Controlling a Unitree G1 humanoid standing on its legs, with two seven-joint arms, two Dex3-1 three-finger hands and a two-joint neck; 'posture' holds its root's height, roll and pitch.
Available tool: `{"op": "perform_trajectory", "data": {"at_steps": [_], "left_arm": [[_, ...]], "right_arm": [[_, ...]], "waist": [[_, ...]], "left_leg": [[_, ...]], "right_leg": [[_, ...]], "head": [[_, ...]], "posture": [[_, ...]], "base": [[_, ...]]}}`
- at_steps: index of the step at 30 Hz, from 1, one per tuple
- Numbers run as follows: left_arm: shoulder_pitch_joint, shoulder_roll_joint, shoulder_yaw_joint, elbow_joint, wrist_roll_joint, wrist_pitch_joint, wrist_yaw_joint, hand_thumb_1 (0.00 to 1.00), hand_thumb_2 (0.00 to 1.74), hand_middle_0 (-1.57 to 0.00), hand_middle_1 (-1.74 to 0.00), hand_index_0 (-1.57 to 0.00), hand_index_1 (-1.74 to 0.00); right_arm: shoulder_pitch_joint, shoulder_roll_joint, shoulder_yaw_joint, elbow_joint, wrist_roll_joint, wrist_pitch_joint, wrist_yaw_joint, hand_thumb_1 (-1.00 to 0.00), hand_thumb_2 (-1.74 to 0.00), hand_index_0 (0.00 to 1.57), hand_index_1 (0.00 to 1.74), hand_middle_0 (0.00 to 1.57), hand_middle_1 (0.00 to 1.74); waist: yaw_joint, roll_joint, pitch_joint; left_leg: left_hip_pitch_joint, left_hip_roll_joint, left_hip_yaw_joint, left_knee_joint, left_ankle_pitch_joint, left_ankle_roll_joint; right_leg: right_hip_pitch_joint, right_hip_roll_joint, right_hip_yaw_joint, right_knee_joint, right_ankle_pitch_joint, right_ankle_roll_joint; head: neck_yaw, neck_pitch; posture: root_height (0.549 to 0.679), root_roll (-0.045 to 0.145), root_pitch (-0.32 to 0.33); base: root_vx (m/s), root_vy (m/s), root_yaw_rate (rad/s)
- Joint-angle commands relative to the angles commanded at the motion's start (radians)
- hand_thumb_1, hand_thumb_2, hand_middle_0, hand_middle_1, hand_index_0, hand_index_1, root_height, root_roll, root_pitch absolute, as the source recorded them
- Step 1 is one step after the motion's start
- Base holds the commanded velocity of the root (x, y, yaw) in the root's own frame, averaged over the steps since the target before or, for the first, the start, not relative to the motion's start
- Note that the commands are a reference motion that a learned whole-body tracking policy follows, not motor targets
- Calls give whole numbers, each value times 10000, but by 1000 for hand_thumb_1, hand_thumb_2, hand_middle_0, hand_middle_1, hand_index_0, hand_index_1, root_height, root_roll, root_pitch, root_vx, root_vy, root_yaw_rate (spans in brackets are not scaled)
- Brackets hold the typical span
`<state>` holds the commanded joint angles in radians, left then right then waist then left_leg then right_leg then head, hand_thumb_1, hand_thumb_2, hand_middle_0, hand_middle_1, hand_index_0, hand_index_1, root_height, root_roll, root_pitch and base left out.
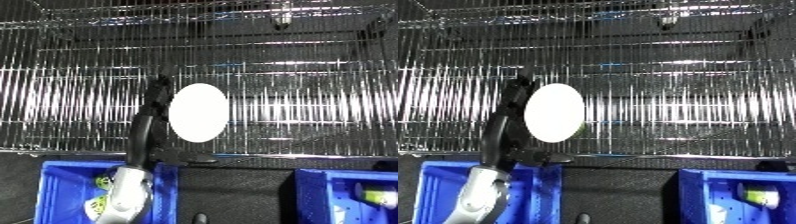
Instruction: Pick up the object and place it into the box
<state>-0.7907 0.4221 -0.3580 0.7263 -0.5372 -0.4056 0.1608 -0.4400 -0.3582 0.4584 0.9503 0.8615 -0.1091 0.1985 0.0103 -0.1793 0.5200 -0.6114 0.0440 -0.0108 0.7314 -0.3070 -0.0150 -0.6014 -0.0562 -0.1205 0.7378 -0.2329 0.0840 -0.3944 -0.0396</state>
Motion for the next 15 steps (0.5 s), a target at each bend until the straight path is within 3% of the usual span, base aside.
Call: {"op": "perform_trajectory", "data": {"at_steps": [9, 15], "left_arm": [[-556, 85, 88, 687, -314, 48, -63, 600, 1044, -942, -1044, -942, -1044], [-683, 53, 150, 983, -224, -40, -5, 900, 1566, -1413, -1566, -1413, -1566]], "right_arm": [[44, 73, 195, -222, 60, -113, -62, 0, 0, 0, 0, 0, 0], [118, 212, 258, -203, 41, -148, -75, 0, 0, 0, 0, 0, 0]], "waist": [[-181, -103, 0], [-194, -83, 0]], "left_leg": [[29, 71, 62, -47, -34, -37], [162, 34, 49, -170, -29, -50]], "right_leg": [[-1, 16, 62, -108, 30, 45], [104, -15, 62, -211, 24, 58]], "head": [[-330, 154], [-364, 188]], "posture": [[632, -19, 140], [634, -17, 139]], "base": [[-6, 8, -22], [-6, -7, 25]]}}
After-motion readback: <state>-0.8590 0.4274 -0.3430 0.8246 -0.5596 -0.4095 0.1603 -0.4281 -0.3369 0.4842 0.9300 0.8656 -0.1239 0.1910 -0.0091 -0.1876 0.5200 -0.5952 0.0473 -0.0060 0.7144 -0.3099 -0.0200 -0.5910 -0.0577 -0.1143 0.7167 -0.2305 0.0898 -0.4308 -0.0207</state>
